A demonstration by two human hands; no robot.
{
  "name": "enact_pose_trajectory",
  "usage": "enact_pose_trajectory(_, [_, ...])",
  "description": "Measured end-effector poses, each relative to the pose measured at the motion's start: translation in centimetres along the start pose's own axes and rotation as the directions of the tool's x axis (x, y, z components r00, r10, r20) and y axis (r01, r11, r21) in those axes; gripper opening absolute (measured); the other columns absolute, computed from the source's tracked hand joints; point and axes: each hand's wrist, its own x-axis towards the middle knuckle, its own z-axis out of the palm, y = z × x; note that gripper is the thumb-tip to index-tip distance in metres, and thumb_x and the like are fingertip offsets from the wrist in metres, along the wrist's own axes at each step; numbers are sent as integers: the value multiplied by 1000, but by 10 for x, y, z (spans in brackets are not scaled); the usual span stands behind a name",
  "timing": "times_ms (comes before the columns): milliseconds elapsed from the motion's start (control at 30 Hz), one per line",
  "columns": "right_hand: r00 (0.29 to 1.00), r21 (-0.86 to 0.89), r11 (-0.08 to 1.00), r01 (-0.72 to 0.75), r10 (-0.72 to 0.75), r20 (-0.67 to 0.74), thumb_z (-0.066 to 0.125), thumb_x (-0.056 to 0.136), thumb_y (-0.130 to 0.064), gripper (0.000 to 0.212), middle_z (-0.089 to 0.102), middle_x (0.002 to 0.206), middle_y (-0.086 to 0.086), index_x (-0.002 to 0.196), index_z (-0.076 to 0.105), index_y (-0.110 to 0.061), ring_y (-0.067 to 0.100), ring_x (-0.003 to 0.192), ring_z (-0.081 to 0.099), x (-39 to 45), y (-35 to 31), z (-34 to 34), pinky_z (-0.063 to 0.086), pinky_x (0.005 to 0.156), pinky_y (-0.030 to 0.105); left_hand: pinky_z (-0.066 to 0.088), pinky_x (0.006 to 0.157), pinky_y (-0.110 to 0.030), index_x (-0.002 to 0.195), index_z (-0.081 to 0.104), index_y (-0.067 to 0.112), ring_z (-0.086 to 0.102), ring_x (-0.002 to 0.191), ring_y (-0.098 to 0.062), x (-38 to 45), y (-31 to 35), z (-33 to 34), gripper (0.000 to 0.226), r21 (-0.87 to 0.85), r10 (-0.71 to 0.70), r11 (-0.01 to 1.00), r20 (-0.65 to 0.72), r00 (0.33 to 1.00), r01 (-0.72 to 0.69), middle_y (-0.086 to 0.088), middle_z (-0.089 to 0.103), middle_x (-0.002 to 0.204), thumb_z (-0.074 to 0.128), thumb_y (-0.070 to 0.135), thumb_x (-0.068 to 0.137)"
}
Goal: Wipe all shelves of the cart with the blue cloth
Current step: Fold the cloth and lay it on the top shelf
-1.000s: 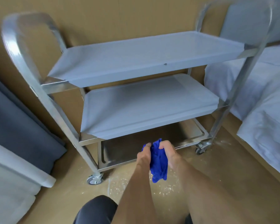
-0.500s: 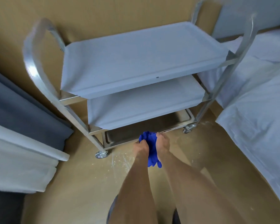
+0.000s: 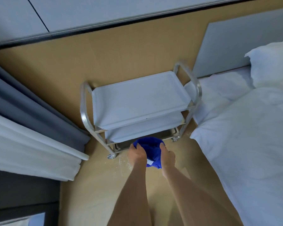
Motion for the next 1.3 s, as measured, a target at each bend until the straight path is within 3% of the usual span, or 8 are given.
enact_pose_trajectory(100, [993,-94,995,-46,36,-111,56,85,-39,47,64,100,12,115,56,-2,35,92,65,-54,-7,-33,56,88,48,47,87,-38,123,56,13,59,105,-32,-51,23,-24,33,42,10,999,12,1000,-11,-10,63,118,38,26,99])
enact_pose_trajectory(300, [996,-328,945,9,-37,-80,54,87,-15,30,64,101,13,114,54,-2,32,86,62,-119,-41,-53,47,71,33,39,64,-29,86,55,14,52,77,-25,-98,64,-54,17,131,192,972,49,980,-197,-6,60,86,39,18,92])
enact_pose_trajectory(500, [995,-399,915,57,-86,-57,65,77,-27,31,63,85,7,100,57,-8,22,68,59,-142,-68,-47,44,57,28,31,53,-26,64,47,20,39,58,-22,-88,103,-86,21,193,326,916,155,933,-352,1,47,63,42,14,83])
enact_pose_trajectory(833, [886,-466,790,397,-463,-31,55,79,-17,18,63,92,10,95,51,-8,29,83,59,-156,-150,-5,50,75,38,24,53,-30,59,35,15,27,58,-21,-60,210,-131,19,58,527,834,210,823,-549,-2,33,57,46,8,73])
enact_pose_trajectory(933, [888,-552,718,424,-449,99,64,79,-23,39,54,98,4,108,41,-12,27,90,56,-162,-182,3,47,75,37,18,51,-28,54,26,18,22,55,-19,-60,242,-142,30,53,543,818,259,799,-573,1,28,55,48,8,72])
enact_pose_trajectory(1033, [908,-621,663,418,-273,319,75,68,-34,53,62,100,5,108,52,-8,25,92,61,-166,-213,12,49,77,34,15,50,-27,54,23,19,19,54,-18,-58,278,-148,36,4,558,811,291,777,-584,4,24,52,52,8,73])
enact_pose_trajectory(1167, [871,-568,690,449,-195,451,64,57,-30,34,64,77,3,84,61,-9,22,72,60,-157,-235,26,47,70,34,14,49,-26,55,22,19,18,51,-16,-53,324,-147,38,-21,588,796,261,766,-605,3,23,52,53,8,74])
enact_pose_trajectory(1300, [844,-309,836,454,-293,449,53,57,-16,18,35,57,-1,59,35,-16,19,61,33,-157,-260,39,25,60,32,17,48,-25,56,27,16,21,52,-16,-43,345,-134,31,16,624,775,146,768,-632,1,26,53,48,8,78])
